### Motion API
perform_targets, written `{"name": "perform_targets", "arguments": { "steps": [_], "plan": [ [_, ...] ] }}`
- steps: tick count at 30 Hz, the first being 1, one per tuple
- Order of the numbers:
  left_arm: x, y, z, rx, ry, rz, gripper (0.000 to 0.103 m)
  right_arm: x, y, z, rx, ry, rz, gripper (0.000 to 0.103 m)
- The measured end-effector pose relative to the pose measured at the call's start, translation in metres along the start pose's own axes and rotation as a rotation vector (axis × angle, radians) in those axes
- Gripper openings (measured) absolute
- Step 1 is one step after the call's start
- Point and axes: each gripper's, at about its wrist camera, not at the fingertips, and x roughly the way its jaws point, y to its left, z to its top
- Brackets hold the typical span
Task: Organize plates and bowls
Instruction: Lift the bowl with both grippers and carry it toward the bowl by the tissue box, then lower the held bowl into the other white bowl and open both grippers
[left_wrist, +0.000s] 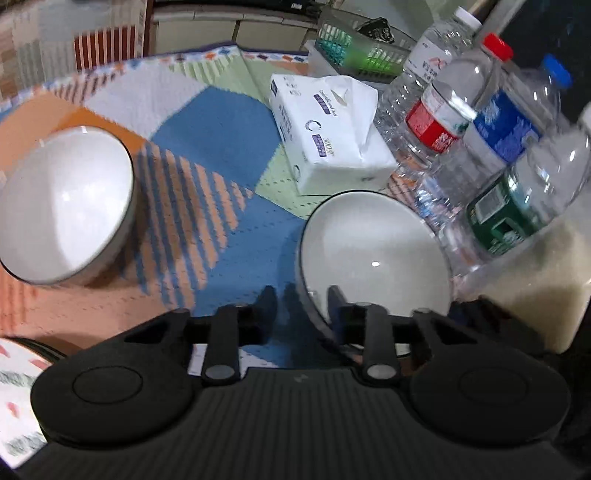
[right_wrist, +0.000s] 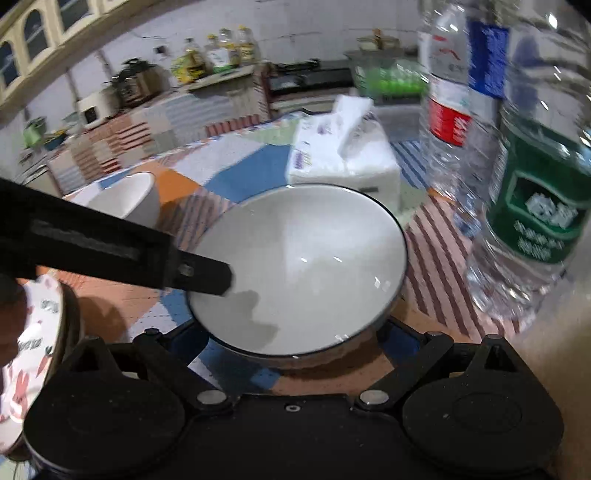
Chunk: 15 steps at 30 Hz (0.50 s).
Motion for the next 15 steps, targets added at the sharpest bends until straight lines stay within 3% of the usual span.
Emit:
{"name": "perform_targets", "arguments": {
  "steps": [2, 8, 15],
  "plan": [
    [0.001, 0.004, 0.002, -0.056, 0.012, -0.031, 0.015, 0.0, -0.001, 0.0, -0.013, -0.004, 0.001, 0.099],
    [-0.005, -0.002, 0.002, -0.022, 0.009, -0.008, 0.014, -0.002, 0.001, -0.002, -0.028, -0.024, -0.017, 0.099],
    [-0.041, -0.006, 0.004, -0.004, -0.017, -0.046, 0.015, -0.024, 0.022, -0.004, -0.11, -0.094, -0.066, 0.099]
  ]
}}
